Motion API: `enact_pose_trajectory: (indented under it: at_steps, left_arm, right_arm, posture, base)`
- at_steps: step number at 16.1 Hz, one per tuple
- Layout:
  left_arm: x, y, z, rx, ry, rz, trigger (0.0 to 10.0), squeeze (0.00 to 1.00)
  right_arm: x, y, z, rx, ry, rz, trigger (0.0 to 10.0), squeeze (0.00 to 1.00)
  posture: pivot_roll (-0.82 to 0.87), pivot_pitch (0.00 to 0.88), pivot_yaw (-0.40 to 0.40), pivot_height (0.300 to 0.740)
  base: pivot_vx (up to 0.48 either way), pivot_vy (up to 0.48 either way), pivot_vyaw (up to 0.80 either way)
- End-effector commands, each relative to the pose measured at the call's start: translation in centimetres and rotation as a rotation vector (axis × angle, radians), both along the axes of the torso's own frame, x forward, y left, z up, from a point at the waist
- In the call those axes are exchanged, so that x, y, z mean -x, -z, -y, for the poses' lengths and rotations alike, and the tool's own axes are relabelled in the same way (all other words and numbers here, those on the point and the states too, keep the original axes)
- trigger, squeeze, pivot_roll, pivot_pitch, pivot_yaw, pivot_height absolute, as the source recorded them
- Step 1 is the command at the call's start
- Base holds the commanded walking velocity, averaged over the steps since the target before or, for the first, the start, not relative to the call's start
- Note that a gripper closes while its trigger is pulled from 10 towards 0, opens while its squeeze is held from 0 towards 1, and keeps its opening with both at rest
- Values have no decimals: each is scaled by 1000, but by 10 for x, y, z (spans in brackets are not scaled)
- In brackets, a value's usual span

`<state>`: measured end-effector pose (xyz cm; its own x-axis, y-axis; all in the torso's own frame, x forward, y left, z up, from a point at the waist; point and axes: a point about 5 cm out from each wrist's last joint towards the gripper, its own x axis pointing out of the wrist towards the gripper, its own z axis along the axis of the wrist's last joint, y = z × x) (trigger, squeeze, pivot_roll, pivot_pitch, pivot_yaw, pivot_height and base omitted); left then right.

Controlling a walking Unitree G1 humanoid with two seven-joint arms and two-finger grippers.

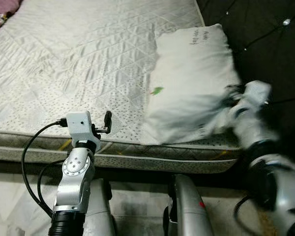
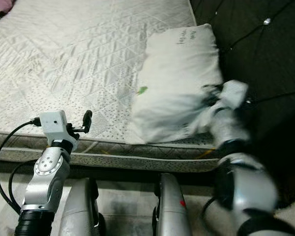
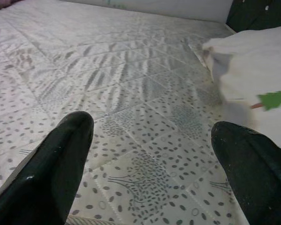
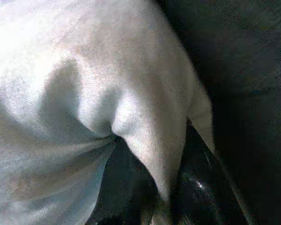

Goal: Clean up the room

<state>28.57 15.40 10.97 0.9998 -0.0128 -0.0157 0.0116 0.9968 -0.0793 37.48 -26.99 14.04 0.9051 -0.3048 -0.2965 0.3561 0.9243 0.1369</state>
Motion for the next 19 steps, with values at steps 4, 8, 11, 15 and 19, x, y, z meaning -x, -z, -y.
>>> enact_pose_trajectory:
  at_steps: [4, 8, 11, 15, 19]
  left_arm:
    - [-1, 1, -2, -3, -9, 2, 10000, 0]
    - [-2, 1, -2, -4, 2, 0, 10000, 0]
    - [-2, 1, -2, -8, 9, -2, 10000, 0]
    - [-4, 0, -2, -12, 9, 2, 10000, 0]
    - [-5, 0, -2, -11, 7, 3, 10000, 0]
  right_arm:
    - [13, -41, 61, 94, 223, 124, 0, 0]
    - [36, 3, 64, 139, 227, 18, 0, 0]
    - [54, 39, 44, 149, 220, -25, 0, 0]
    - [53, 62, -17, 86, 90, -23, 0, 0]
    - [31, 44, -26, 87, 34, 38, 0, 0]
  posture:
    - [32, 51, -19, 582]
    - [25, 56, -11, 582]
    - [20, 57, -10, 582]
    - [32, 52, -6, 582]
    - [32, 48, -11, 582]
  base:
    - [0, 0, 0]
    - [0, 0, 0]
    - [0, 0, 0]
    - [0, 0, 0]
    - [0, 0, 0]
